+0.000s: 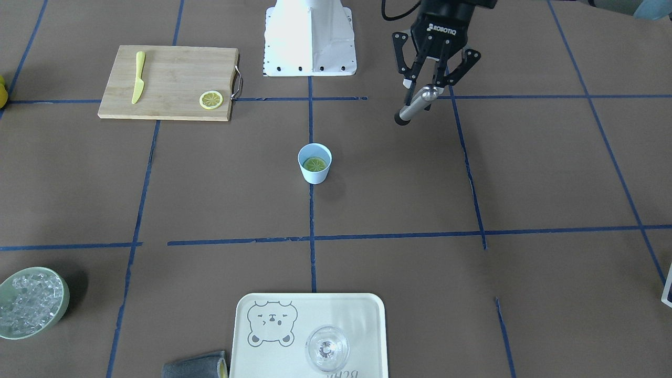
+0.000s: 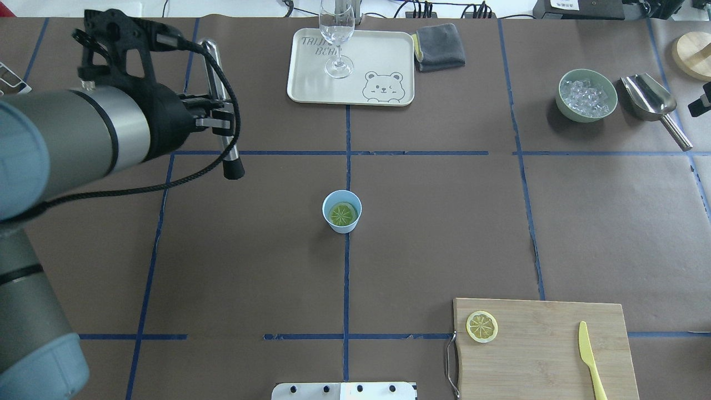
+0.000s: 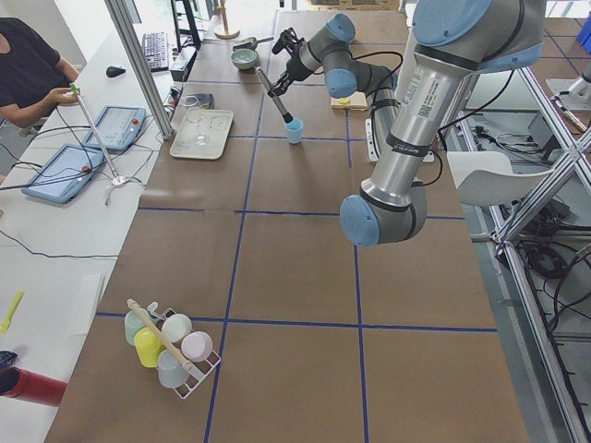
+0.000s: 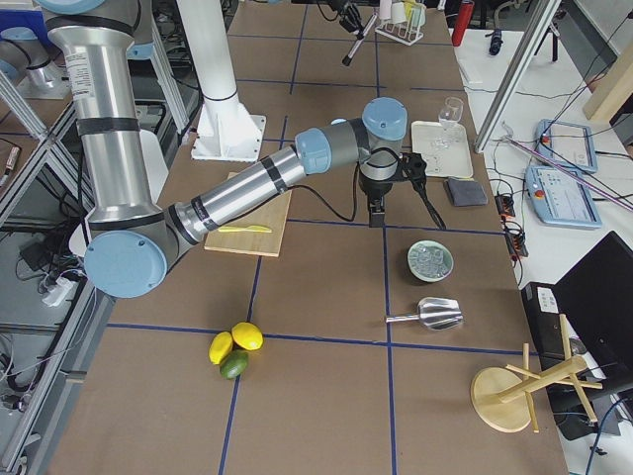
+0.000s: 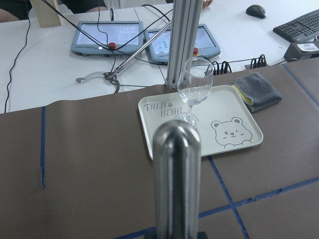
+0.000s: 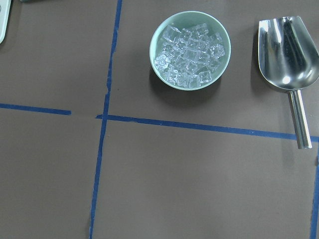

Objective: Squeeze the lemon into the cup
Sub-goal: 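Move the muddler over the blue cup and lower it inside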

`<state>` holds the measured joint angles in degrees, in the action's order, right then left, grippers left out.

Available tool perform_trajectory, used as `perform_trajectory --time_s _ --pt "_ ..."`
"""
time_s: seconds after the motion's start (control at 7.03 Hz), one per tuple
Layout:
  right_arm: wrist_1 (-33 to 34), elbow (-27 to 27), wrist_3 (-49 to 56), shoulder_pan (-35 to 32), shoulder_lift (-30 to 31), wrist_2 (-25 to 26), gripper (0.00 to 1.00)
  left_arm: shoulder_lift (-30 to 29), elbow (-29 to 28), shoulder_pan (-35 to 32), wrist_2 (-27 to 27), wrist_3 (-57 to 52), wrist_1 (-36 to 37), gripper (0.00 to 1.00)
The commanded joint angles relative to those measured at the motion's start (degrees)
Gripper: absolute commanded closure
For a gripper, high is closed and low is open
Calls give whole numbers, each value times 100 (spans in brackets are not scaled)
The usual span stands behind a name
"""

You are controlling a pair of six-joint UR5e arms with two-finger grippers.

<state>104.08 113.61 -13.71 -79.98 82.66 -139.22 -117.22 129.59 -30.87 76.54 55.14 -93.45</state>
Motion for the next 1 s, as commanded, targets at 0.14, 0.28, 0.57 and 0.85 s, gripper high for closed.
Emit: perform_trajectory --time_s 0.14,0.28,0.57,0.85 --pt "7 -5 -27 0 13 -9 0 -415 -1265 846 -842 164 -1872 100" --pt "7 -5 -27 0 13 -9 0 -537 -1836 854 -1173 155 -2191 100" --pt "7 -58 -27 0 13 -9 0 -740 -2613 872 -1589 129 -2765 100" --pt "16 -58 -27 0 13 -26 0 -767 -2624 924 -1581 128 -2792 100"
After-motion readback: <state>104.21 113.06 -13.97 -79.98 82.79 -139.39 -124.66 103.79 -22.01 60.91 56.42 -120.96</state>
